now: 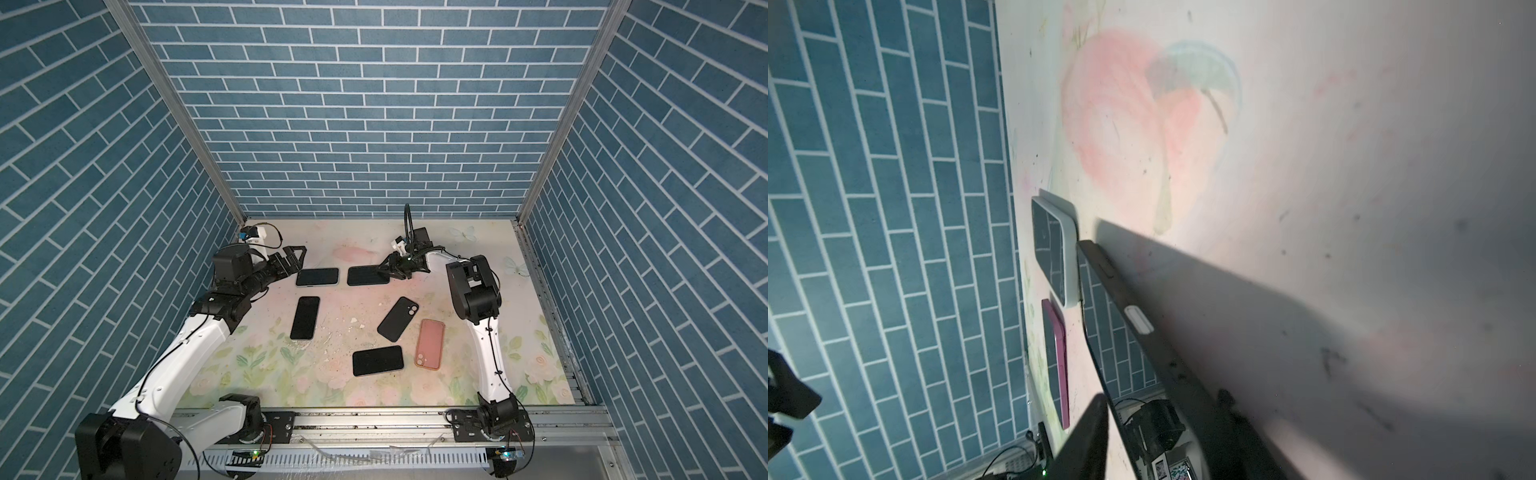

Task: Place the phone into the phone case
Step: 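Move both grippers toward the purple-framed phone nearest the robot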

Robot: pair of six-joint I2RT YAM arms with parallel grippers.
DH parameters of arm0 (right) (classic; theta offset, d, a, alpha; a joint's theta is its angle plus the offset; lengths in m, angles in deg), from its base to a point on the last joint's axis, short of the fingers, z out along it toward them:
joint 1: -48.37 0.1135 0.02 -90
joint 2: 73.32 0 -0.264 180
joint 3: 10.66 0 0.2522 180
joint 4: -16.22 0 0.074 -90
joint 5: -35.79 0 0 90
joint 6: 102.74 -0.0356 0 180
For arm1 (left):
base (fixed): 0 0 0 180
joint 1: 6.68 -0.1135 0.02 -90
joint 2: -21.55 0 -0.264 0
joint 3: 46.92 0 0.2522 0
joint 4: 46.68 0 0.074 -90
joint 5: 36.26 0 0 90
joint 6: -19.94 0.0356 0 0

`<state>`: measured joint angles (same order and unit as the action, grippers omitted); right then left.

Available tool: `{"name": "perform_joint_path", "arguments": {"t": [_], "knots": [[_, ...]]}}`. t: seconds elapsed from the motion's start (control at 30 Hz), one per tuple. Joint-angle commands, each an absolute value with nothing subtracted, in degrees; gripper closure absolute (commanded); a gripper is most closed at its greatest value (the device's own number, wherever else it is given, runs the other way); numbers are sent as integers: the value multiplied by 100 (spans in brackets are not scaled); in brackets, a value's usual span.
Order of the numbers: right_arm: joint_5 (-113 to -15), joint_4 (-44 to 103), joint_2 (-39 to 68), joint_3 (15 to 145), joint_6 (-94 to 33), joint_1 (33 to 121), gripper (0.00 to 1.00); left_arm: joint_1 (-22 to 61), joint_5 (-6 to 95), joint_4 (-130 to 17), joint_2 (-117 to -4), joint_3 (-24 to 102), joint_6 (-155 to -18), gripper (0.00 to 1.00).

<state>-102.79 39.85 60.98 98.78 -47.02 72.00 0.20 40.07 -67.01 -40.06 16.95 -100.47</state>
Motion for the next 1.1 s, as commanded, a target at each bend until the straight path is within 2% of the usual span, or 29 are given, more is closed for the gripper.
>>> {"name": "perform_joint_path", "arguments": {"t": [0.0, 0.13, 0.33, 0.4, 0.47, 0.6, 0.7, 0.83, 1.07], "knots": [[-9319, 4668, 5721, 9927, -4007, 7218, 37, -140, 4388, -7256, -3667, 1572, -10076, 0], [-8604, 4801, 4886, 9615, -3595, 7218, 2, -141, 4583, -7583, -3265, 1539, -10068, 0], [-7447, 4625, 3152, 8625, -2989, 7206, 1, -141, 4872, -8329, -2382, 1591, -10564, 1], [-7013, 4365, 2538, 8141, -3056, 7148, 1, -148, 4519, -8398, -2147, 1579, -10570, 0], [-6824, 4139, 1996, 7682, -3354, 6959, 1, -141, 3759, -8363, -2022, 1592, -10480, 0], [-8322, 3024, 1423, 6627, -4461, 5984, 1, -57, 2698, -8763, -2155, 1644, -10551, 0], [-9170, 1723, 1323, 5782, -5374, 5439, 1, 479, 2974, -9242, -2105, 1548, -10264, 1], [-8910, 1795, 1040, 5298, -5258, 5371, 1, 1572, 3910, -9634, -2111, 1384, -10135, 1], [-8684, 2407, 212, 4630, -4933, 5460, 8, 2914, 4296, -9046, -2581, 475, -10909, 1]]}}
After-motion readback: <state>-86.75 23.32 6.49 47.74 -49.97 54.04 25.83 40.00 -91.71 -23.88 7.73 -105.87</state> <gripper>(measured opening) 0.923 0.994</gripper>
